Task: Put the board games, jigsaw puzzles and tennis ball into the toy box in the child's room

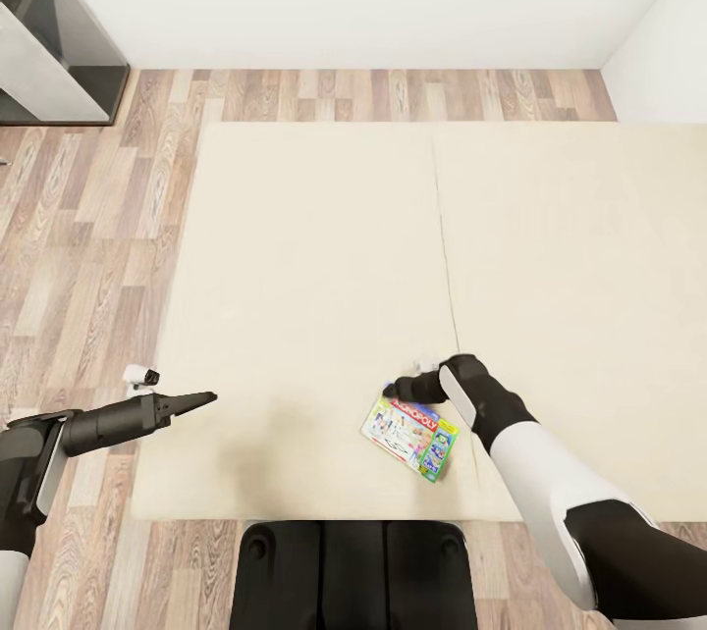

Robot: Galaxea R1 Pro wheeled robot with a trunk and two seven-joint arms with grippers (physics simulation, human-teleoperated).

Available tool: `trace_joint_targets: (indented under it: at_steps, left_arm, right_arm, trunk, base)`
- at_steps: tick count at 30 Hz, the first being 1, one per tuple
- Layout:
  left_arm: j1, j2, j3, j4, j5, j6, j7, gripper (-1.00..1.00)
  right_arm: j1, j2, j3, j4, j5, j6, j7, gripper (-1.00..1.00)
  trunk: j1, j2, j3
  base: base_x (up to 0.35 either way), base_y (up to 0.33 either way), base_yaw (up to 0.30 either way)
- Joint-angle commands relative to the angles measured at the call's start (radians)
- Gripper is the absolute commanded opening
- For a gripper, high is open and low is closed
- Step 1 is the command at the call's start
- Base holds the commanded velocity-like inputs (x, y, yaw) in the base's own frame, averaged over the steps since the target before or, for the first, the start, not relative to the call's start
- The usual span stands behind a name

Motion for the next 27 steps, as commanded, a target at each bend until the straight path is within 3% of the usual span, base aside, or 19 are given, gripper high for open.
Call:
trace_joint_targets:
  at_steps: [1,13,18,27]
  left_arm:
    - [0.0,0.0,0.0,0.0,-0.001,0.011,-0.004,1.0]
    - [0.0,0.001,0.001,0.0,-0.001,0.011,-0.004,1.0]
    - [0.0,0.001,0.001,0.0,-0.001,0.011,-0.004,1.0]
    - [0.0,0.001,0.001,0.0,-0.001,0.011,-0.004,1.0]
  right_arm:
    - [0.0,-0.001,0.002,-0.009,-0.001,0.006,0.001,1.0]
    - [0.035,-0.012,-0.005,-0.252,-0.003,0.146,-0.002,1.0]
    - [0.058,-0.018,-0.007,-0.306,-0.005,0.189,-0.004,1.0]
    - [0.154,-0.026,-0.021,-0.446,-0.003,0.255,-0.004,1.0]
  trunk:
    - [0.001,-0.001,-0.001]
    - [0.001,-0.001,-0.001]
    - [0.001,-0.001,-0.001]
    - [0.001,-0.001,-0.001]
  base:
    - [0.0,0.0,0.0]
    - [0.0,0.0,0.0]
    - [0.0,0.0,0.0]
    - [0.0,0.0,0.0]
